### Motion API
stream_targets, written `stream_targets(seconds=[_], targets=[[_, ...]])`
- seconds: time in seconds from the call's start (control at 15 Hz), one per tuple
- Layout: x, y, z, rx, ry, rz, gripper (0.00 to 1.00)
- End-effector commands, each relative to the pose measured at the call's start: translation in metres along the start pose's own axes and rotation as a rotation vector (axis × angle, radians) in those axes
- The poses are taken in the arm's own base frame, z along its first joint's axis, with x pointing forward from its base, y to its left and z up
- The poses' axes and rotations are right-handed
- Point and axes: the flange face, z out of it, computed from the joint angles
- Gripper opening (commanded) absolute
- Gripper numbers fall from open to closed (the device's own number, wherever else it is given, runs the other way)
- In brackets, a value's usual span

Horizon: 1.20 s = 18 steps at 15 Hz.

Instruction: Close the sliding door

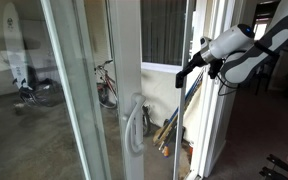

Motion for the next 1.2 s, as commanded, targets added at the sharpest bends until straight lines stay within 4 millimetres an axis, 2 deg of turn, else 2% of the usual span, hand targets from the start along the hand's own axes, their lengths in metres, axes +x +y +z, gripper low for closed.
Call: stream_targets(seconds=[0.0,1.13], targets=[[-0.015,0.049,0.011,-0.146,-0.068,0.049,1.0],[-0.042,0.134,0.037,-0.399,-0.253,0.203,1.0]])
